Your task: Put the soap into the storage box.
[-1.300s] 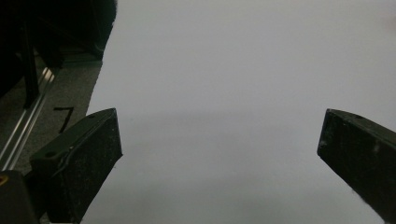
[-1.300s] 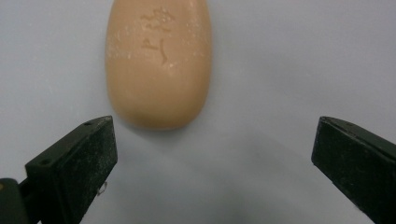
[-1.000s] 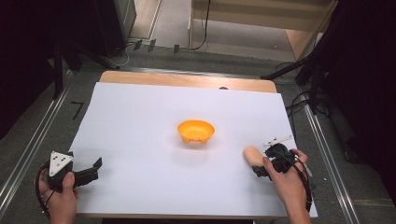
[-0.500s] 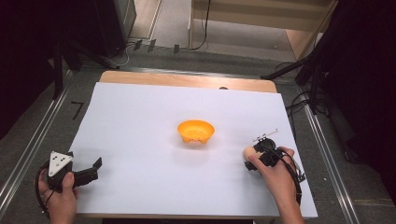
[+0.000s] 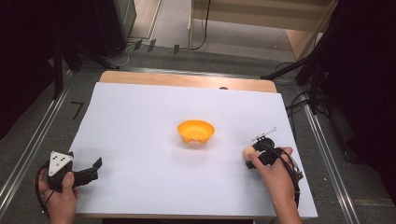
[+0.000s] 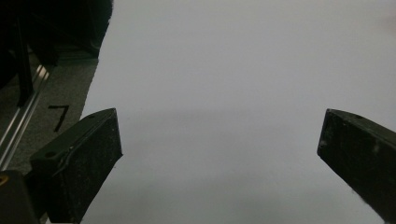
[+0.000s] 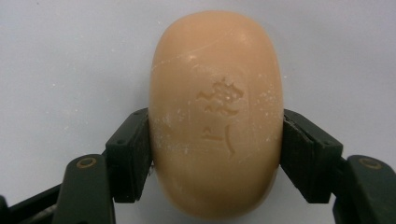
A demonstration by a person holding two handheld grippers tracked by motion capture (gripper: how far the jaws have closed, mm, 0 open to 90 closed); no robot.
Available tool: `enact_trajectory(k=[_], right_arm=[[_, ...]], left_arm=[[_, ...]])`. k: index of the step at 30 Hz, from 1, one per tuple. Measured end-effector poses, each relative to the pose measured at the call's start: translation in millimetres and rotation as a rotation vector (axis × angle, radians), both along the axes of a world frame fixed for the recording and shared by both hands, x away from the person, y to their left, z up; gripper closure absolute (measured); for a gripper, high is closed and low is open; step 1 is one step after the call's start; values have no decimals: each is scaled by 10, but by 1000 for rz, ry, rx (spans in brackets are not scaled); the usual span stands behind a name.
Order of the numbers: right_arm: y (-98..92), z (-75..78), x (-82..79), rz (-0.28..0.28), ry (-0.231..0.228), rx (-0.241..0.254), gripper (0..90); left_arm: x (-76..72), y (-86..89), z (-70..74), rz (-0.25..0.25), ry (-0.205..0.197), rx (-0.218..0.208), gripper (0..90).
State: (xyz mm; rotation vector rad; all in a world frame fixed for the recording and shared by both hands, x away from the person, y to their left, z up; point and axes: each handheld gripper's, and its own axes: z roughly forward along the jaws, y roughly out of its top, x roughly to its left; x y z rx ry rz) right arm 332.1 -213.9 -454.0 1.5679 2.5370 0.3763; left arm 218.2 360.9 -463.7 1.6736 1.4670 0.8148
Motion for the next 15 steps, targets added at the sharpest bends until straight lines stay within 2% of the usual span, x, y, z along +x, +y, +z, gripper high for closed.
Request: enact_trajectory(k=[7, 11, 13, 15], right_arm=[[-12, -3, 14, 39, 2, 4, 330], [-37, -6, 13, 76, -7, 27, 334], [-87, 2, 12, 117, -12, 46, 335], [-93, 0, 7, 126, -22, 52, 335]], left_arm=[[2, 7, 0, -3, 1, -9, 1], [-2, 11, 0, -2, -3, -17, 1], [-7, 22, 2, -4, -7, -22, 1], [-11, 26, 2, -3, -11, -27, 1]])
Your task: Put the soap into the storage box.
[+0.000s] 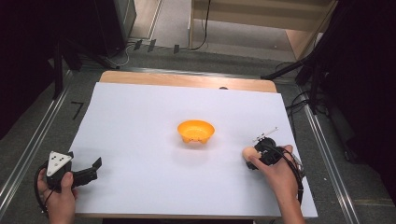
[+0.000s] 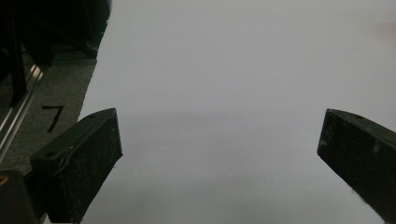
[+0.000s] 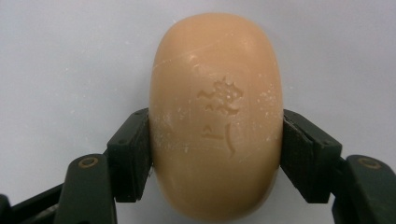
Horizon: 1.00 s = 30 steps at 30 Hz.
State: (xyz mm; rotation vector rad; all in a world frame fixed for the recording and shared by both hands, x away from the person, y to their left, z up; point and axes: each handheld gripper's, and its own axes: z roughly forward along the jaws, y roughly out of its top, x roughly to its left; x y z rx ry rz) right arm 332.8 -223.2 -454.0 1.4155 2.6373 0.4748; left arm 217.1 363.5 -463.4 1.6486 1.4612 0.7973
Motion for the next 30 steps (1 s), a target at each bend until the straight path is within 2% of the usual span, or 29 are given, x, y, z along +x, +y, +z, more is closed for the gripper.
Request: enact_trajectory(k=[5, 7, 10, 11, 15, 20, 24, 26, 30], right_arm=[[-17, 37, -20, 59, -20, 34, 335], [12, 79, -15, 102, -24, 29, 335], [42, 148, 7, 134, -28, 29, 335], [54, 204, 32, 149, -43, 35, 335], [95, 286, 75, 178, -63, 22, 335], [209, 455, 174, 244, -95, 12, 335], [279, 506, 220, 273, -109, 3, 335], [341, 544, 252, 283, -131, -19, 335], [442, 598, 308, 324, -135, -19, 335]], left_arm=[[3, -2, 0, -5, 4, 2, 1], [4, -4, 0, -6, 4, 6, 1], [2, -4, 0, -4, 2, 4, 1], [2, -4, 0, -4, 2, 5, 1], [2, -9, -1, -5, 1, 12, 1], [-6, -8, 0, -7, -7, 9, 1], [-10, -12, 0, -5, -10, 9, 1], [-11, -12, 0, -6, -11, 10, 1], [-17, -10, 1, -7, -15, 13, 1]])
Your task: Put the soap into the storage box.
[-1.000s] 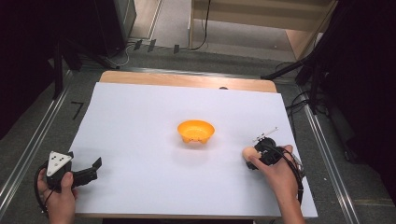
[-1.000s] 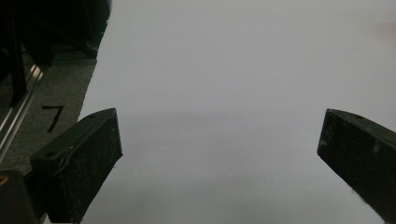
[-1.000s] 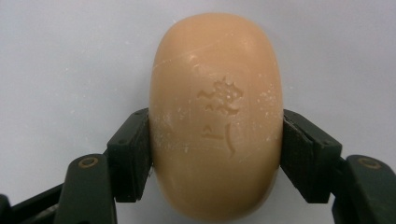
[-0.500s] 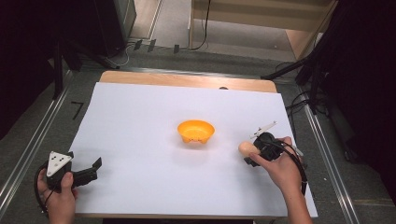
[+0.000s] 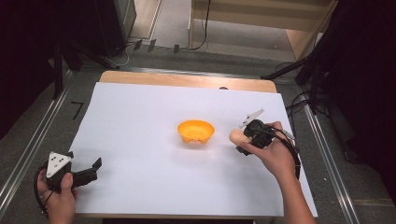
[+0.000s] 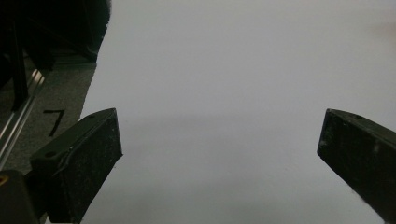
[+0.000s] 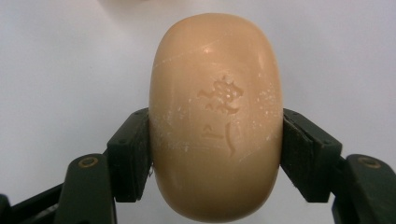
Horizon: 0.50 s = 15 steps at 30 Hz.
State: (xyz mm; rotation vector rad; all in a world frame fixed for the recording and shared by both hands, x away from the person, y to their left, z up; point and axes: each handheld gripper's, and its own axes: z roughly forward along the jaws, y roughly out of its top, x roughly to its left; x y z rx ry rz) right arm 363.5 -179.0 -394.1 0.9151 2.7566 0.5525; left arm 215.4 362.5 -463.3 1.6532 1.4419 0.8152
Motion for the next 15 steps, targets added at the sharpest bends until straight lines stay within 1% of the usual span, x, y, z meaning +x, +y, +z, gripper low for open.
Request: enact_trajectory(k=[5, 8, 12, 15], right_arm=[[106, 44, 77, 71, -10, 10, 335], [159, 76, 125, 88, -11, 6, 335], [212, 132, 199, 127, -38, 5, 335], [264, 165, 234, 151, -42, 6, 335]], left_arm=[[2, 2, 0, -2, 3, -1, 1], [5, -1, -2, -3, 3, -4, 1], [8, -3, -1, -3, 7, -1, 1], [12, -1, -3, -5, 7, -5, 1]])
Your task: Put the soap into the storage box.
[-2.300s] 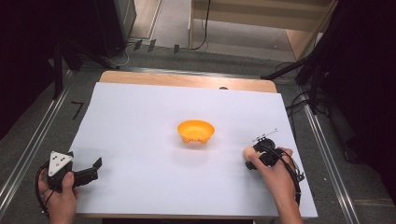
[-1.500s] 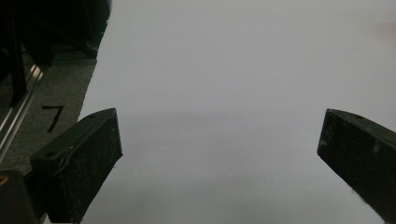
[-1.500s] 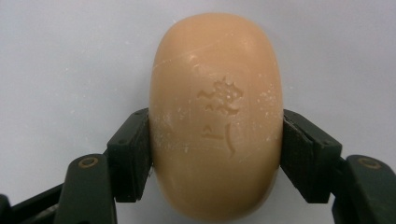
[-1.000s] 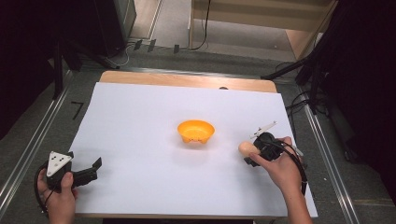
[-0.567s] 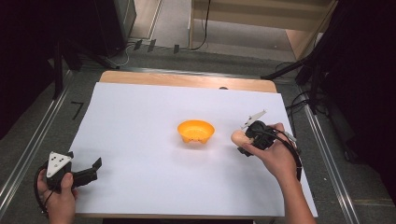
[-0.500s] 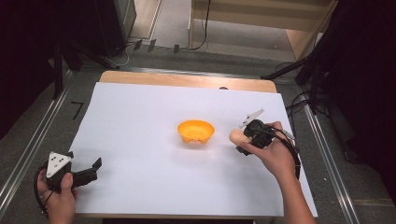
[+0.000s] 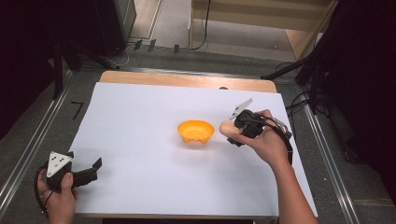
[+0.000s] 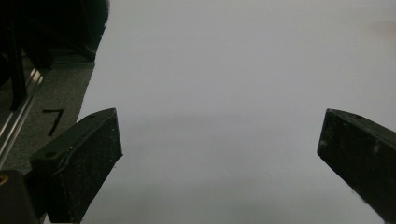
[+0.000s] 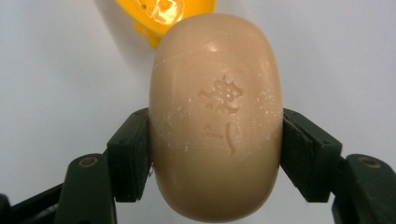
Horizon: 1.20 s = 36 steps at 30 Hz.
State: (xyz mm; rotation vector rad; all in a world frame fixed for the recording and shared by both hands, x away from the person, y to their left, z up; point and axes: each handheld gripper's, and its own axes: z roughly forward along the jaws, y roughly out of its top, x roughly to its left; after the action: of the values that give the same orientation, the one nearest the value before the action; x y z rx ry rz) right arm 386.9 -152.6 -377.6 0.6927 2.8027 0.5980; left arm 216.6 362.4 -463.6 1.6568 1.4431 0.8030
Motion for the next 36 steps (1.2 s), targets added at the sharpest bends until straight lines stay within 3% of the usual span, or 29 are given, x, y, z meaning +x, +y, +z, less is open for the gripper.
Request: enact_trajectory(k=[13, 17, 36], right_arm=[[269, 85, 133, 105, -26, -3, 335], [375, 76, 161, 161, -41, -14, 335], [765, 15, 296, 304, -47, 10, 335]], left_arm=[[5, 0, 0, -1, 5, 3, 1], [4, 0, 0, -1, 5, 2, 1], [11, 3, 0, -6, 13, 1, 1]])
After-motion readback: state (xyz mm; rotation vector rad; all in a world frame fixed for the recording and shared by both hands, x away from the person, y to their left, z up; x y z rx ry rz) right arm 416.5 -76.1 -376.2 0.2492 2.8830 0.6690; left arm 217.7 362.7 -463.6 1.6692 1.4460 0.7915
